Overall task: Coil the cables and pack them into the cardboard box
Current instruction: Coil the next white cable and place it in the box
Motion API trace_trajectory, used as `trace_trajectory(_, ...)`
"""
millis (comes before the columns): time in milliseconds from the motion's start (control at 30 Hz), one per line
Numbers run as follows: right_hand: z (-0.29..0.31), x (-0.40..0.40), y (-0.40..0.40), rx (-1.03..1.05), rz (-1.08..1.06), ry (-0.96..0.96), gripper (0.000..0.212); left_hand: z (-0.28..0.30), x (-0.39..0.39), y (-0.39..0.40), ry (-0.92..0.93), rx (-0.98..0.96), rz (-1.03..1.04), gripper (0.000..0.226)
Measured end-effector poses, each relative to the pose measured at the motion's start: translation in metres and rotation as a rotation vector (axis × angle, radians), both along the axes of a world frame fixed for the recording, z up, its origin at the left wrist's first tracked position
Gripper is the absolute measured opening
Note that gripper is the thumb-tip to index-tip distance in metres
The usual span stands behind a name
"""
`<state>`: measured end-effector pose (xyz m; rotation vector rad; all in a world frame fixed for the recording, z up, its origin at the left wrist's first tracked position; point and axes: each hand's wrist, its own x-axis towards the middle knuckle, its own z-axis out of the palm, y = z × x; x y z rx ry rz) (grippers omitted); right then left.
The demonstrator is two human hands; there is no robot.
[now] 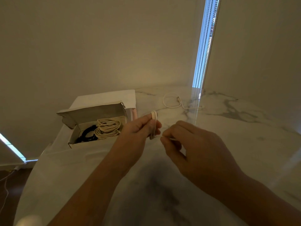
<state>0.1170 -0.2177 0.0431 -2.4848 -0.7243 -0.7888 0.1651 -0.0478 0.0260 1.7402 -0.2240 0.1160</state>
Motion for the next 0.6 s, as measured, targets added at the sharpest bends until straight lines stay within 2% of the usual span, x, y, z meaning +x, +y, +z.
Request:
trace_trajectory(133, -0.001, 0.008, -0.009, 0.024, -0.037, -0.025, 0.023, 0.003, -0.005, -0.005, 0.079, 0.021, -0.103, 0.025)
trace_trajectory(200, 0.000, 0.012, -0.014, 0.022, -0.056, -0.035, 0.018, 0.005, -0.008, -0.005, 0.152, 0.006, -0.180, 0.035)
trace_trajectory(267, 0.003, 0.016, -0.020, 0.019, -0.080, -0.058, 0.018, 0.007, -0.011, -0.003, 0.143, 0.155, -0.284, 0.050)
trace_trajectory(333, 0.007, 0.019, -0.027, 0.028, -0.090, -0.070, 0.019, 0.010, -0.015, -0.004, 0.073, 0.356, -0.340, 0.038)
trace_trajectory(433, 0.011, 0.023, -0.033, 0.045, -0.053, -0.037, 0.015, 0.012, -0.015, -0.005, 0.004, 0.472, -0.298, 0.020)
trace_trajectory(533, 0.008, 0.029, -0.037, -0.012, -0.010, -0.016, 0.011, 0.009, -0.013, -0.004, -0.047, 0.500, -0.243, 0.024)
trace_trajectory(600, 0.006, 0.033, -0.040, -0.029, 0.008, -0.023, 0.018, 0.007, -0.012, -0.003, -0.078, 0.520, -0.201, 0.027)
